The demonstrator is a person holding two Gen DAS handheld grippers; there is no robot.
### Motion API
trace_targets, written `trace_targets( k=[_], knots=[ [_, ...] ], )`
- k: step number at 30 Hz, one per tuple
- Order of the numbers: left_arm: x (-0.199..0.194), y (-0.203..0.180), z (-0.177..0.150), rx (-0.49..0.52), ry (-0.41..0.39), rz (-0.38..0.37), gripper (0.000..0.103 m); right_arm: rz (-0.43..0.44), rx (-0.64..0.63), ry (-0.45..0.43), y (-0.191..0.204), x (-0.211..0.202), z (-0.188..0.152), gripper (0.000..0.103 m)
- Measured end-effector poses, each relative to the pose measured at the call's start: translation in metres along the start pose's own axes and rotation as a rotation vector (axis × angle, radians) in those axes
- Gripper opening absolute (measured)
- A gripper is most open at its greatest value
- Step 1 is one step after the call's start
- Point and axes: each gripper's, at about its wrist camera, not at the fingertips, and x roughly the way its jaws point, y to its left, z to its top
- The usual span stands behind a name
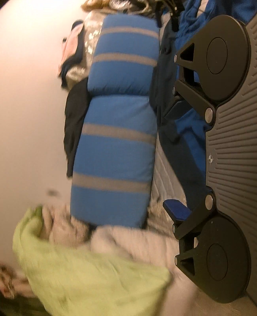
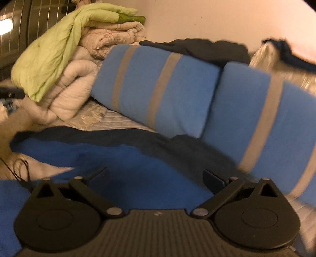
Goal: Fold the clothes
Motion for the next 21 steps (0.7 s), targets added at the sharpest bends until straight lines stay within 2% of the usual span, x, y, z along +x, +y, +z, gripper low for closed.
trace_targets(
  k=[3,7,9,11,15,18,21],
  knots=[
    [-0.006,0.017,-0.014,-0.053,-0.005,0.055,0.089,0.055,0.079,0.002,0.011,0.024,-0.012,0.103],
    [-0.013,0.039,-0.036,-0.107,-0.027,0.160,0.089,0.068,0.090,-0.037,0.026,0.048,-0.028,0.103],
    [-0.016,0.052,-0.048,-0.147,-0.026,0.229,0.089,0.043,0.085,-0.099,0.029,0.055,-0.038,0.103],
    [-0.017,0.067,-0.059,-0.199,-0.008,0.251,0.089,0.008,0.105,-0.144,0.024,0.059,-0.048,0.103],
    [-0.020,0.097,-0.080,-0.319,0.015,0.294,0.089,-0.048,0.141,-0.121,0.006,0.070,-0.068,0.103],
    [-0.020,0.118,-0.096,-0.453,0.024,0.321,0.089,-0.108,0.151,-0.137,0.001,0.067,-0.071,0.103],
    [-0.020,0.135,-0.111,-0.563,0.037,0.334,0.089,-0.131,0.192,-0.120,-0.002,0.067,-0.072,0.103]
  ],
)
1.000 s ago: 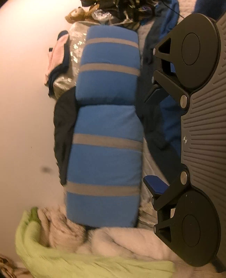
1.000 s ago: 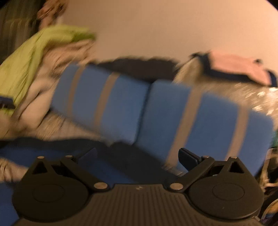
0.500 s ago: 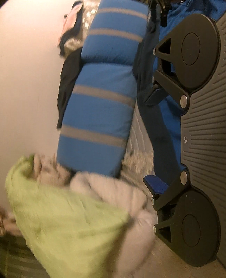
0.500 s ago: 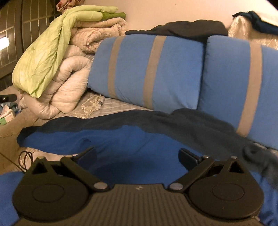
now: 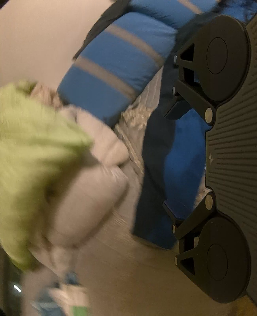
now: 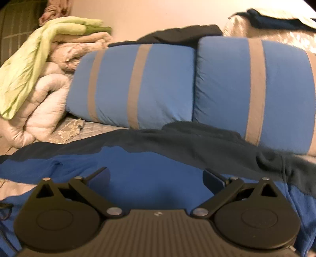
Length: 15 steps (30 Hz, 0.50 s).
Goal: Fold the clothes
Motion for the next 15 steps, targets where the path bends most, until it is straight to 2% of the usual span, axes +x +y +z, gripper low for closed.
trace_targets(
  k=[8,15],
  knots=[
    [0.008,0.043,-0.010,-0.222,0.010,0.027,0.089,-0.039,0.019,0.037,-0.004,0.005,-0.003,0.103],
    [0.007,0.084,-0.017,-0.464,-0.029,0.019,0.088,-0.055,0.088,0.049,-0.015,0.005,-0.003,0.103]
  ],
)
